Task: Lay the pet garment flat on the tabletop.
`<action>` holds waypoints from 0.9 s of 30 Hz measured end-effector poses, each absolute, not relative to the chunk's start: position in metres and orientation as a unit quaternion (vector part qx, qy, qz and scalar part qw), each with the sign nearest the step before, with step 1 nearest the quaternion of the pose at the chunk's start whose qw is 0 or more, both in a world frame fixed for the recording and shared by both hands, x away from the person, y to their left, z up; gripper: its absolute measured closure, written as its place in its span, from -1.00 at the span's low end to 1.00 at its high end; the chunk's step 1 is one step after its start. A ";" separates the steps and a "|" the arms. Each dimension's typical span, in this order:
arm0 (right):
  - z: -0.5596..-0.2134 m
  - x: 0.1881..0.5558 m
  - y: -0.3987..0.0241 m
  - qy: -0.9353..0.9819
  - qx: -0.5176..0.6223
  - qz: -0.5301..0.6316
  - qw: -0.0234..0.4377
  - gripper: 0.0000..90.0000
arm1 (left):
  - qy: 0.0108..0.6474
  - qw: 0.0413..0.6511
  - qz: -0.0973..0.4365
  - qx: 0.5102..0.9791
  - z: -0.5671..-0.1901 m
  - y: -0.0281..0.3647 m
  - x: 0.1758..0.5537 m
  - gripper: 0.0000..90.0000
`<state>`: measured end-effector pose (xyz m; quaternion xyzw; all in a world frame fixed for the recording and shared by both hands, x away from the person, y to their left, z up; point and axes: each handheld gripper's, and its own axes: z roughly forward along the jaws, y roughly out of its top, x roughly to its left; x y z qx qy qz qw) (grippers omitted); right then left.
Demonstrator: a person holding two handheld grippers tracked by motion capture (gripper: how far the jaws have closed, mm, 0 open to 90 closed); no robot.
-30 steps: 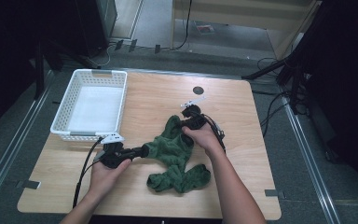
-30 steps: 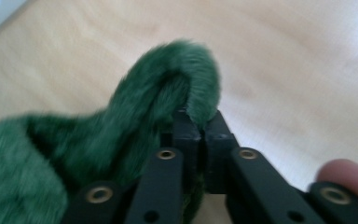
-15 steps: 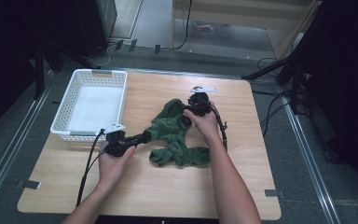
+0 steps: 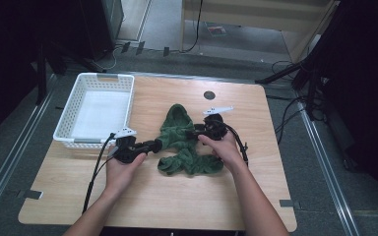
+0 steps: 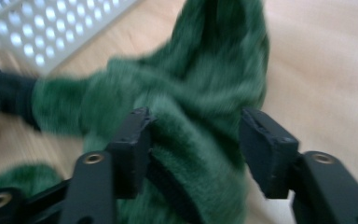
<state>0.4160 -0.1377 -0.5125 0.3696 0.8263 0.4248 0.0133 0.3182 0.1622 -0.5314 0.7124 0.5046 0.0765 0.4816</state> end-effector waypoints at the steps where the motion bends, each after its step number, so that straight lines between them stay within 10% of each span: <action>1: -0.516 0.409 -0.144 0.829 0.371 0.419 0.002 0.18 | 0.506 0.479 0.076 0.713 -0.532 0.162 0.319 0.80; 7: -0.517 0.394 -0.159 0.841 0.374 0.388 0.044 0.87 | 0.508 0.435 0.073 0.740 -0.544 0.155 0.323 0.97; 13: -0.516 0.393 -0.183 0.827 0.407 0.378 0.087 1.00 | 0.516 0.419 0.080 0.743 -0.548 0.158 0.326 0.97; 18: -0.506 0.378 -0.181 0.807 0.337 0.483 0.046 0.19 | 0.512 0.445 0.074 0.731 -0.547 0.159 0.327 0.81; 23: -0.512 0.373 -0.159 0.829 0.316 0.454 0.080 0.00 | 0.518 0.454 0.068 0.722 -0.548 0.154 0.329 0.81; 27: -0.521 0.380 -0.146 0.841 0.348 0.399 0.110 0.90 | 0.511 0.449 0.065 0.730 -0.545 0.151 0.330 0.95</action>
